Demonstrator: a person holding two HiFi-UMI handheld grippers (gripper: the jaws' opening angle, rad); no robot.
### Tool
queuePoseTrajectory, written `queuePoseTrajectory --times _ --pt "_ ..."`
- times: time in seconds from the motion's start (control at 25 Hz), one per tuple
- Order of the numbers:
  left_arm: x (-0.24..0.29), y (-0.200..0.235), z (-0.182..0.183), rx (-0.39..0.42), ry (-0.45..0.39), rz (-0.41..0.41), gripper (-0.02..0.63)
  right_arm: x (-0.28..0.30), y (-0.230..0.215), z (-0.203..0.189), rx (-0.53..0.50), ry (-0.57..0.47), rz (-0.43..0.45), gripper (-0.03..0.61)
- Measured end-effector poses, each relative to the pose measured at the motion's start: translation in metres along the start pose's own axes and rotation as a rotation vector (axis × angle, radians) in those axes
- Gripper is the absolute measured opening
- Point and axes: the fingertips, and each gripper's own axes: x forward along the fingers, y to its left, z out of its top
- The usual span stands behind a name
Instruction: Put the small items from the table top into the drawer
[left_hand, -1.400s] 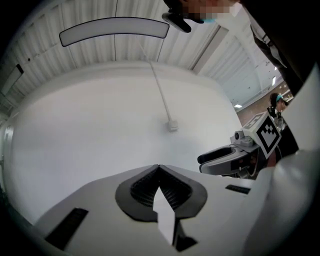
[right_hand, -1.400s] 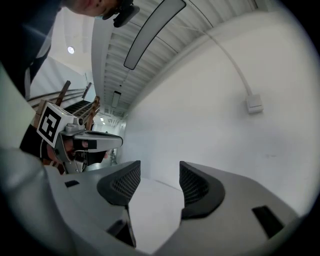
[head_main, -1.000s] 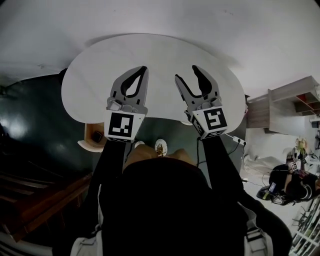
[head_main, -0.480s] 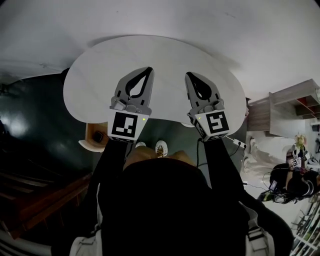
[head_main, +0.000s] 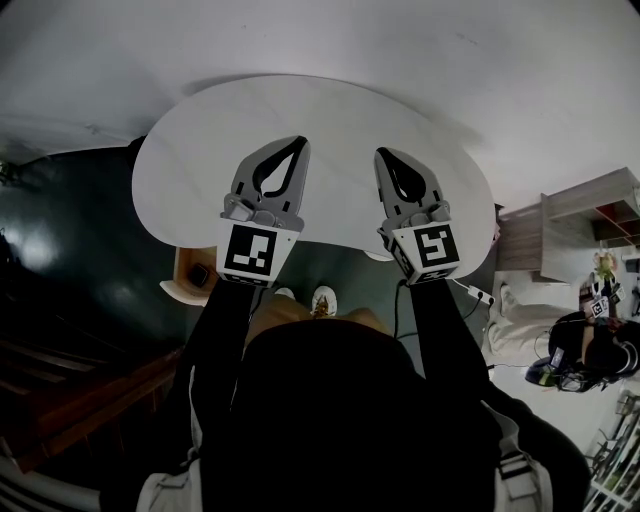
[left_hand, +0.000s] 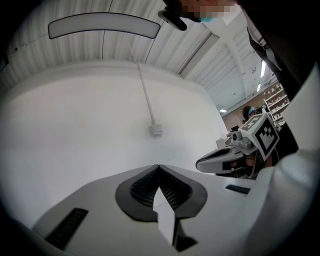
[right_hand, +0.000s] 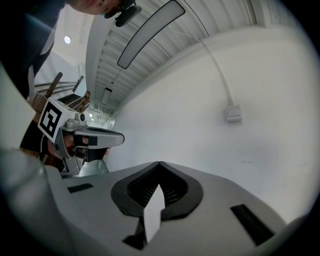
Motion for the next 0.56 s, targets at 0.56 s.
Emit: queuePoseTrajectory --times 0.56 --pt "-0.007 0.012 -0.001 0.007 -0.004 0.01 0.014 0.007 0.008 -0.005 -0.008 0.017 0.015 0.026"
